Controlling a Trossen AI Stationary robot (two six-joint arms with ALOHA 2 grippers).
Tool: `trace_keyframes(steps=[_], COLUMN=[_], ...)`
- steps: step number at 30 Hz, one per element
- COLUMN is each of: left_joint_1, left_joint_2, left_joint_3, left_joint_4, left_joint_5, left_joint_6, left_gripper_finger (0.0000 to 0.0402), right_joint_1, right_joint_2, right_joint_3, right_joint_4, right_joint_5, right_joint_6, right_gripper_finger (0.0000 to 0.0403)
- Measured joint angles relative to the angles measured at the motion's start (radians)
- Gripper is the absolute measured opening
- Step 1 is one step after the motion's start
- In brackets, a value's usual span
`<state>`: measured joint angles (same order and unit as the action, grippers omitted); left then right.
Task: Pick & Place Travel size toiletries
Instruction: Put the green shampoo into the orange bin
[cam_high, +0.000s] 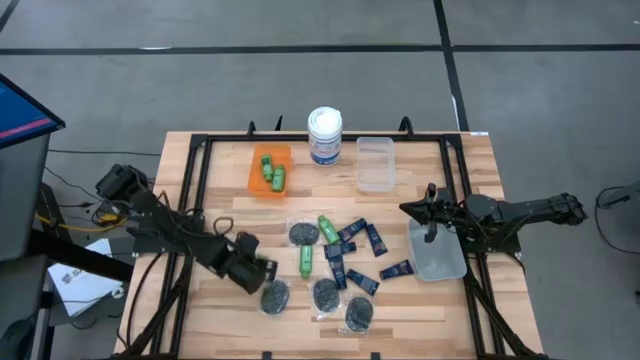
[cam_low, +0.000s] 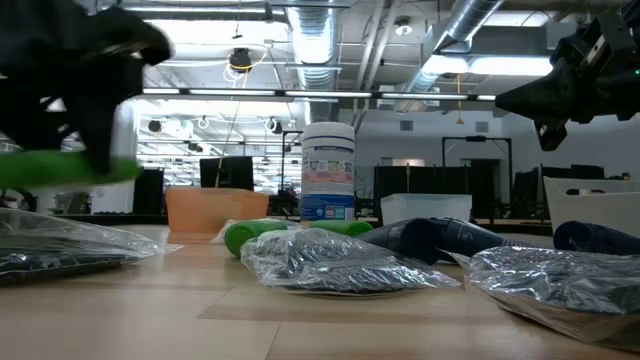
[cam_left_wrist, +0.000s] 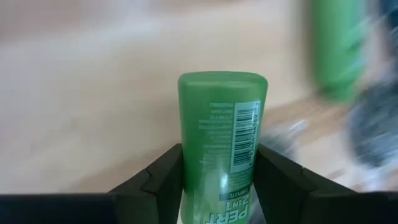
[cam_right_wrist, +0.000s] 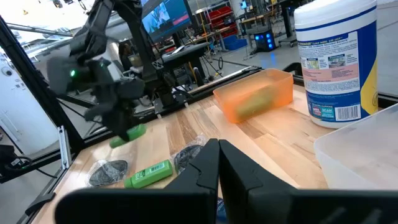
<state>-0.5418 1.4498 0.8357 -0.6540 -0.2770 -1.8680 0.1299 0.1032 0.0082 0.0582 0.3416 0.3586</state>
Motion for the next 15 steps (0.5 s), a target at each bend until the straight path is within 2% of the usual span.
trace_keyframes(steps=[7,15], left_joint_1=[0.222,0.58], left_joint_2=[-0.142,-0.294], left_joint_3=[0.001,0.002], left_joint_4=[-0.002,0.007], left_joint_5=[-0.153,-0.252], left_joint_6=[0.281,0.678], left_gripper_finger=[0.0162,0.0164], right_joint_1=[0.0,0.0], right_joint_2=[0.0,0.0], right_joint_3=[0.0,0.0], right_joint_4=[0.0,0.0], right_joint_5=[0.0,0.0], right_joint_6=[0.0,0.0], right_gripper_finger=[0.0,0.0])
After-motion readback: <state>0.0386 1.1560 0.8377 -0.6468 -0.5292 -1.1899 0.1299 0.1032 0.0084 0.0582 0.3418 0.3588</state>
